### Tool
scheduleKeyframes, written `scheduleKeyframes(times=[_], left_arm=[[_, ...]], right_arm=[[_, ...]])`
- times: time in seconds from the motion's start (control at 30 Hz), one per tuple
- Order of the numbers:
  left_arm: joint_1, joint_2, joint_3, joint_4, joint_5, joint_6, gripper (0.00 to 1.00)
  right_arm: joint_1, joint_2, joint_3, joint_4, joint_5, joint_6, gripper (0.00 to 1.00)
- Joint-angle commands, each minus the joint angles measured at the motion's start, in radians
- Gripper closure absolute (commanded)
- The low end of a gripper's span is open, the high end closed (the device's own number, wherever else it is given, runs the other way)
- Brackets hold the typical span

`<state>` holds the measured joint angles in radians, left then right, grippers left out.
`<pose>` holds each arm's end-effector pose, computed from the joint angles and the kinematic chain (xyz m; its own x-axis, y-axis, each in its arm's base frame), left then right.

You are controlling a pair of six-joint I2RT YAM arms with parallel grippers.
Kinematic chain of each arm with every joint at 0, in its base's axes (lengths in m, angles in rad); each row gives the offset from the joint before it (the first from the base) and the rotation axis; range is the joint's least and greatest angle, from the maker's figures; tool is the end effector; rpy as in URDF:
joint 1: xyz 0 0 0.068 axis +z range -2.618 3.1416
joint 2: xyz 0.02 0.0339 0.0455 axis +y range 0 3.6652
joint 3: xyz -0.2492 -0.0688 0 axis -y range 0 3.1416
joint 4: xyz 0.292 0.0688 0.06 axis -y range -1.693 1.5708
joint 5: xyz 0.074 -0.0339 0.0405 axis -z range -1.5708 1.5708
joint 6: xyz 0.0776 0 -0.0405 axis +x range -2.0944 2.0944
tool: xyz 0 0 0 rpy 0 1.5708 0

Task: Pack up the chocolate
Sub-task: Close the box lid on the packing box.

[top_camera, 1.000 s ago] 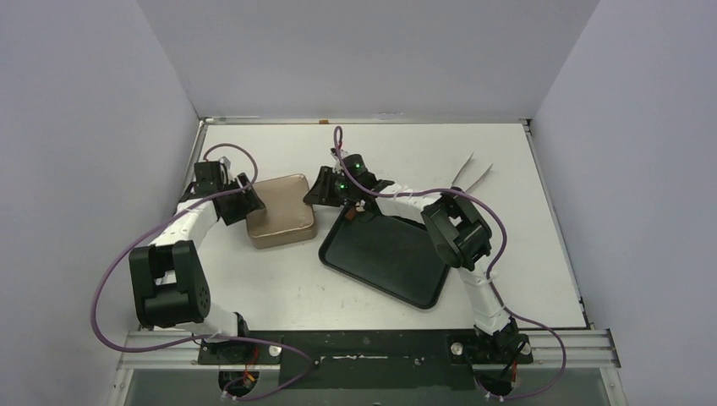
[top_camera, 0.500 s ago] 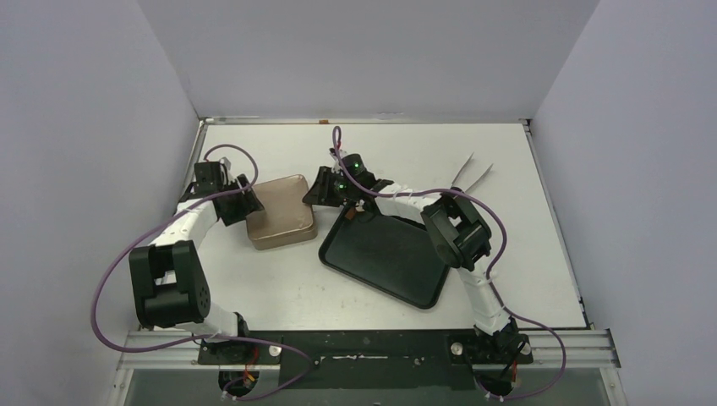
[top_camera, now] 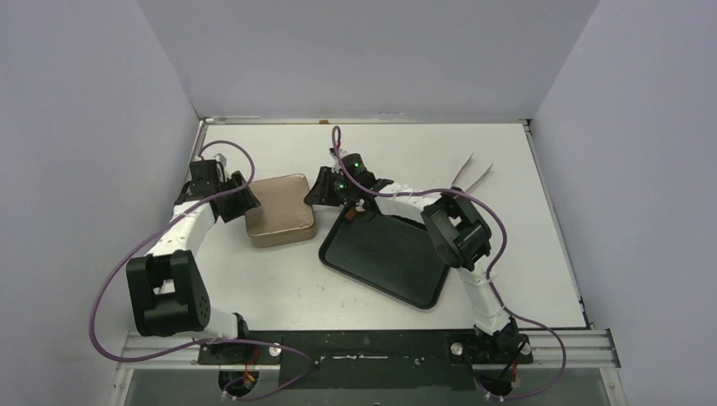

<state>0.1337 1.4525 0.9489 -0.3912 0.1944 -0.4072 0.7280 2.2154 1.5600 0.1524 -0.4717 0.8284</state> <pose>0.3679 0.0344 0.1555 -0.7056 -0.4870 -0.5148 -0.3163 0.8665 -0.3862 0.3970 0.4011 0.1133 -0.8990 0.0780 -0.4309 -0.3365 0.5068 0.7937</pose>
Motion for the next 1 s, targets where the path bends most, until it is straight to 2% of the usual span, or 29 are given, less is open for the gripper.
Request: scheduleKeyframes(times=[0.0,0.07,0.17,0.23,0.4,0.63,0.97], left_arm=[[-0.01,-0.044,0.049,0.021,0.04,-0.008,0.48],[-0.009,-0.043,0.044,0.022,0.046,-0.008,0.48],[-0.008,-0.038,0.034,0.031,0.053,-0.015,0.48],[-0.003,-0.032,0.021,0.041,0.066,-0.022,0.48],[0.014,-0.021,0.007,0.046,0.073,-0.018,0.45],[0.047,-0.022,0.023,-0.006,-0.003,0.043,0.4],[0.07,0.032,-0.023,0.053,0.109,0.028,0.42]], right_arm=[[0.025,-0.078,0.037,0.05,-0.019,-0.004,0.72],[0.025,-0.083,0.037,0.051,-0.019,-0.006,0.72],[0.025,-0.088,0.035,0.052,-0.02,-0.008,0.61],[0.025,-0.092,0.031,0.053,-0.018,-0.006,0.58],[0.024,-0.088,0.032,0.052,-0.017,-0.007,0.64],[0.023,-0.083,0.034,0.045,-0.01,-0.007,0.68],[0.025,-0.063,0.049,0.042,-0.014,0.0,0.68]])
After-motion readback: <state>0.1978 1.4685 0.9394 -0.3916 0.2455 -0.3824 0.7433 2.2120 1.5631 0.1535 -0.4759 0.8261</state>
